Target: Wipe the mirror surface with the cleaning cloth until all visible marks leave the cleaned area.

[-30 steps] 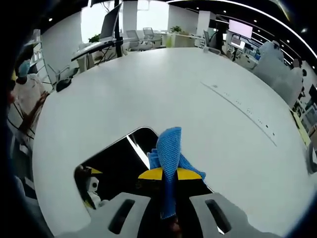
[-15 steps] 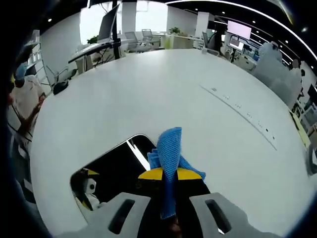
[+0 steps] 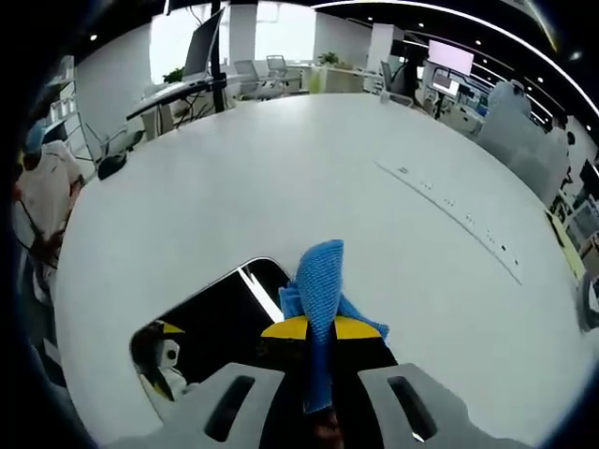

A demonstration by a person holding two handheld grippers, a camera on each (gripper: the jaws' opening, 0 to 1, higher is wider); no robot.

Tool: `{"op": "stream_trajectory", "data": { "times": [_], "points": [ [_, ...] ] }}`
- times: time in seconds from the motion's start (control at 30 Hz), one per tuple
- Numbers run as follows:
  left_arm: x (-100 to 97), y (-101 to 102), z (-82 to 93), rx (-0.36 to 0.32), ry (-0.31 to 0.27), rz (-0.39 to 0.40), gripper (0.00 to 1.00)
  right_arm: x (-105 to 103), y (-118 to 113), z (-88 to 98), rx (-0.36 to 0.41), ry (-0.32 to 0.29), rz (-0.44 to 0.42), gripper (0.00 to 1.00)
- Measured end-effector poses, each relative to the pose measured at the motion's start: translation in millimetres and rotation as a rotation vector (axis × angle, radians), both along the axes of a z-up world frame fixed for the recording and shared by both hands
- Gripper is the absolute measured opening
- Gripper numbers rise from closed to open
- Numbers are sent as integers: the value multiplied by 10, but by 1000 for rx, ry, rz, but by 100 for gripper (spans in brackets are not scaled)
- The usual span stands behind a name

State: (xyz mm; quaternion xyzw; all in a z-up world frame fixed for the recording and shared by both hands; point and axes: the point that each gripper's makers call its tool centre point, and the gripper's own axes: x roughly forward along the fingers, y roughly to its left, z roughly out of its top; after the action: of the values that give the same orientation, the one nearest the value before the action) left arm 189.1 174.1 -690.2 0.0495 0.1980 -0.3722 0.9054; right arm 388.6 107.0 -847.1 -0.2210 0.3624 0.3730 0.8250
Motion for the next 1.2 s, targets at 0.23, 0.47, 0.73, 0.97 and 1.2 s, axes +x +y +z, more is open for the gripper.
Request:
{"op": "stream_trajectory", "data": {
  "times": [0.23,0.47,0.73,0.97,1.2],
  "points": [
    [-5,11,9,-2,0,2,77,-11,-2,2,-4,0,-14,2],
    [-19,16,9,-1,0,1,77,-41,10,6,-4,4,-7,2],
    [-2,18,38,-11,-7,5,77,-78,34,3,-13,8,3,2],
    [-12,22,43,-11,-9,4,77,-129,51,2,-11,13,11,2],
    [-18,10,51,-9,-13,3,77,-200,69,0,-9,15,21,2]
  ]
}}
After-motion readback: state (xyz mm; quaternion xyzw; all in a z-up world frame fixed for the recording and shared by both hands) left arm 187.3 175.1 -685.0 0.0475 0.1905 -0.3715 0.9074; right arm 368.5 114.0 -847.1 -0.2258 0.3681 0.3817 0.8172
